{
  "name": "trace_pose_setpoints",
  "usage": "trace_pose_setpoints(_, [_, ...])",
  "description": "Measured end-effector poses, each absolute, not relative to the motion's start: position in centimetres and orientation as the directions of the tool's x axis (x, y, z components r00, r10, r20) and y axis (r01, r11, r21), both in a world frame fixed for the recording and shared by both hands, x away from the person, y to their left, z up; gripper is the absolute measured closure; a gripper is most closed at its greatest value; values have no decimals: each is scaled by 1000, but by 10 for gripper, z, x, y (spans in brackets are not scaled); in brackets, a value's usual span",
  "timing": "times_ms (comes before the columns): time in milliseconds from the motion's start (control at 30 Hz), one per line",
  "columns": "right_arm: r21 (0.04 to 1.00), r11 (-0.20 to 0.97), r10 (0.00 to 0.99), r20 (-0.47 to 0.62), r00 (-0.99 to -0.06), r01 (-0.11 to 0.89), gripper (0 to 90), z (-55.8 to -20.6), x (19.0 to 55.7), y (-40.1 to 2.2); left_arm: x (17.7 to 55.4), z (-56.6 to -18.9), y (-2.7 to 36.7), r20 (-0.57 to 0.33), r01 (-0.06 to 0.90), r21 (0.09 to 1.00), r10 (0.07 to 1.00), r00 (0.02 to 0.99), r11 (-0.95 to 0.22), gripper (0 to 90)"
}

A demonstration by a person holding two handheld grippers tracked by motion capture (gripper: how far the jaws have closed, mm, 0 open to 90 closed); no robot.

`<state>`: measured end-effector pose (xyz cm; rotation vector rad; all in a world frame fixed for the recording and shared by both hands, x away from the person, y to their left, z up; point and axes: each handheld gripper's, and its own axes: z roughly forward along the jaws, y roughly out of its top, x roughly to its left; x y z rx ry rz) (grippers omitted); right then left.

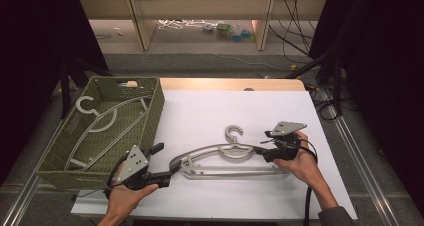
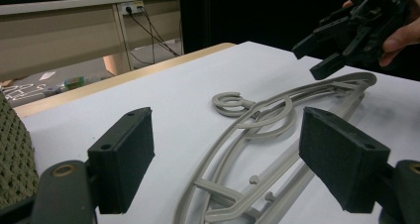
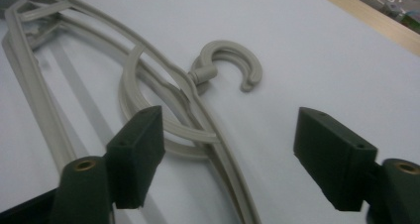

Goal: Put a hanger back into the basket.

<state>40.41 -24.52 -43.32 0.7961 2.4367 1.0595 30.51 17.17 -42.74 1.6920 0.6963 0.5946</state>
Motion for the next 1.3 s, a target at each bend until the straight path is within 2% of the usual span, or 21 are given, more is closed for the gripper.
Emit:
trace_pose_setpoints(133, [698, 616, 603, -118, -789, 366, 323, -439, 412, -241, 305, -428, 171, 22, 140, 976, 717, 696, -166, 211])
trace_pose_setpoints(367, [620, 687, 569, -136, -811, 378, 451, -450, 422, -236, 305, -428, 171, 25, 136, 977, 717, 697, -165, 211])
trace_pose_setpoints(400, [610, 680, 580, -109, -807, 407, 460, -451, 422, -234, 305, -428, 171, 21, 134, 978, 714, 700, -160, 211])
trace_pose_setpoints(633, [562, 718, 550, -97, -829, 411, 565, -458, 432, -233, 305, -427, 171, 30, 130, 977, 713, 701, -169, 211])
trace_pose_setpoints(867, [535, 737, 534, -87, -841, 413, 619, -458, 438, -233, 305, -428, 171, 36, 130, 975, 709, 704, -179, 212])
trace_pose_setpoints(1000, [493, 780, 491, -100, -866, 385, 656, -462, 440, -230, 305, -428, 171, 37, 129, 975, 708, 705, -180, 212])
trace_pose_setpoints(1300, [474, 827, 412, -142, -900, 303, 793, -459, 439, -229, 305, -428, 171, 26, 137, 976, 712, 701, -171, 213])
